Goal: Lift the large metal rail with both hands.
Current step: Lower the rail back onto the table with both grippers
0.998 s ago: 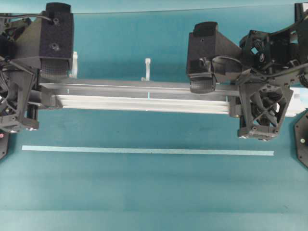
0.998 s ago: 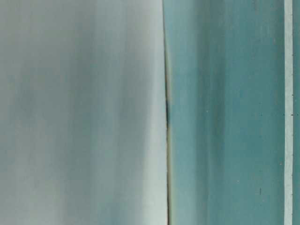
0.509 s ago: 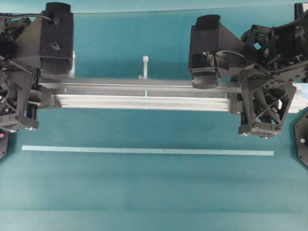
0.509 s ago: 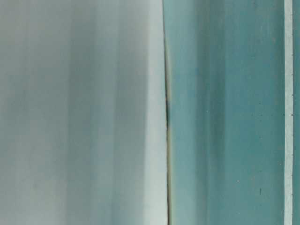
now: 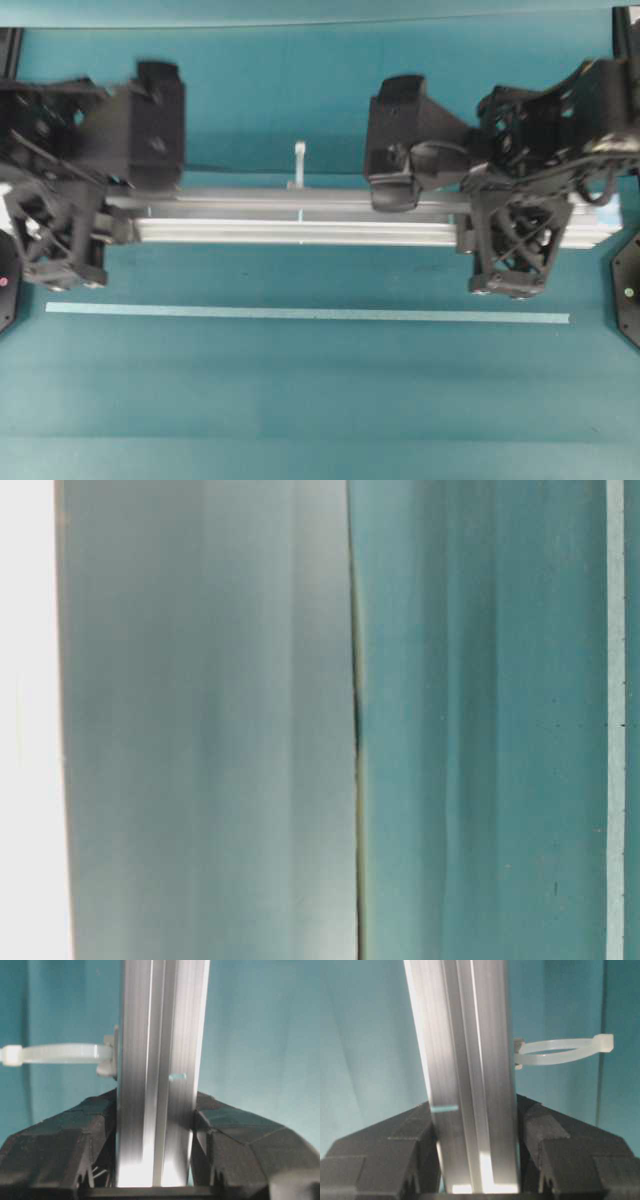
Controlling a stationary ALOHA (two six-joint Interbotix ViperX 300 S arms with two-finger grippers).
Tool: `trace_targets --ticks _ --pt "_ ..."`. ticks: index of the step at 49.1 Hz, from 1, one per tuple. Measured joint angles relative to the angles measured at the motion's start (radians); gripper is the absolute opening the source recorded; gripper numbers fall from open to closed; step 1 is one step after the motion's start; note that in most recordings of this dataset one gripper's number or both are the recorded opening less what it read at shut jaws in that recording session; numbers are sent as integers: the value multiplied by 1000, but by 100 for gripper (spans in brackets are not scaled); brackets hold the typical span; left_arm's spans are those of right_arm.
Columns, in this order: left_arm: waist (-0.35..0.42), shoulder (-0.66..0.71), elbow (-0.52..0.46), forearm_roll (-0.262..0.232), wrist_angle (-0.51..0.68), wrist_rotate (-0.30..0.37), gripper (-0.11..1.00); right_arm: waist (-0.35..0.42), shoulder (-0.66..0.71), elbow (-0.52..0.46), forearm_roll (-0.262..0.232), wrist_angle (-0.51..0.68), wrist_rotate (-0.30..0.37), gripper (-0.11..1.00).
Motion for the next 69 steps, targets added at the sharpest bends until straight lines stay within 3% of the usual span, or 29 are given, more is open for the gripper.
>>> trace_targets --ticks 23,45,69 --pt "18 44 267 8 -261 5 36 -18 25 291 0 -313 -18 41" --pt "20 110 400 9 -476 3 36 -29 84 428 0 -508 -21 41" --pt "17 186 462 9 -637 -2 36 -18 150 502 0 -652 -20 41"
